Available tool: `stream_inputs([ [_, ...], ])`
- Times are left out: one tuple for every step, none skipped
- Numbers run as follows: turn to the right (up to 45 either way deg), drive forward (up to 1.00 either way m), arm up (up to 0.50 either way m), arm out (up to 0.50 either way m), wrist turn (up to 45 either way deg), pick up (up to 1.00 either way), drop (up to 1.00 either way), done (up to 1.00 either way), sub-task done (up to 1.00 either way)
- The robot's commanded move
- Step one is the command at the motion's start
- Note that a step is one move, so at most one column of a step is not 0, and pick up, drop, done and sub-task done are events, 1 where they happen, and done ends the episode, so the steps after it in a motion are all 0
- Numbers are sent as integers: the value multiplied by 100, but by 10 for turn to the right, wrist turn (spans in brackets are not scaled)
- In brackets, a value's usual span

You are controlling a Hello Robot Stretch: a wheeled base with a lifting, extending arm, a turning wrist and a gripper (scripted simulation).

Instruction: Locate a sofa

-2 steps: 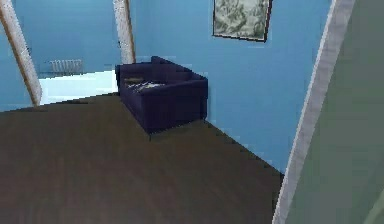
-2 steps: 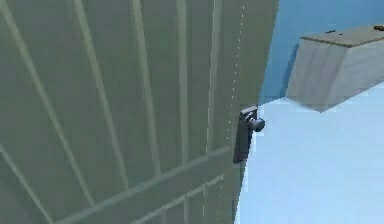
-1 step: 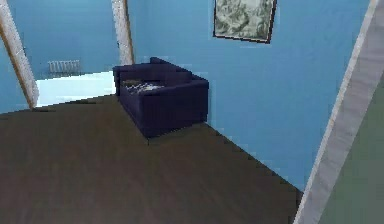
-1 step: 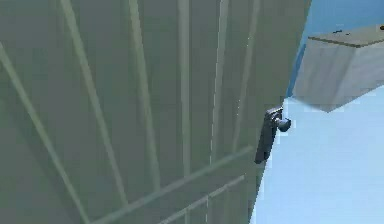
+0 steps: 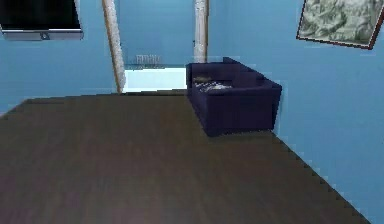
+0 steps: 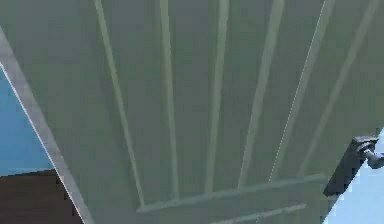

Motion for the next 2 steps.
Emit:
stream_inputs([
  [0,100,0,0,0,0,0,0,0],
  [-60,0,0,0,0,0,0,0,0],
])
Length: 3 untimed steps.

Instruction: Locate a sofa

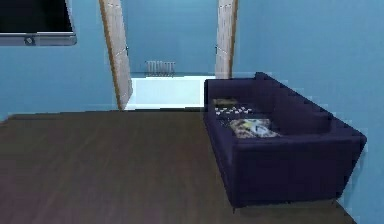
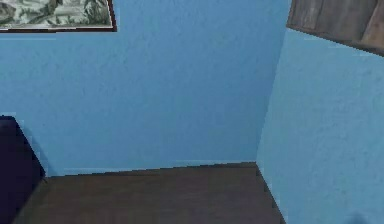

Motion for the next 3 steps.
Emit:
stream_inputs([
  [0,35,0,0,0,0,0,0,0],
  [240,0,0,0,0,0,0,0,0],
  [0,0,0,0,0,0,0,100,0],
])
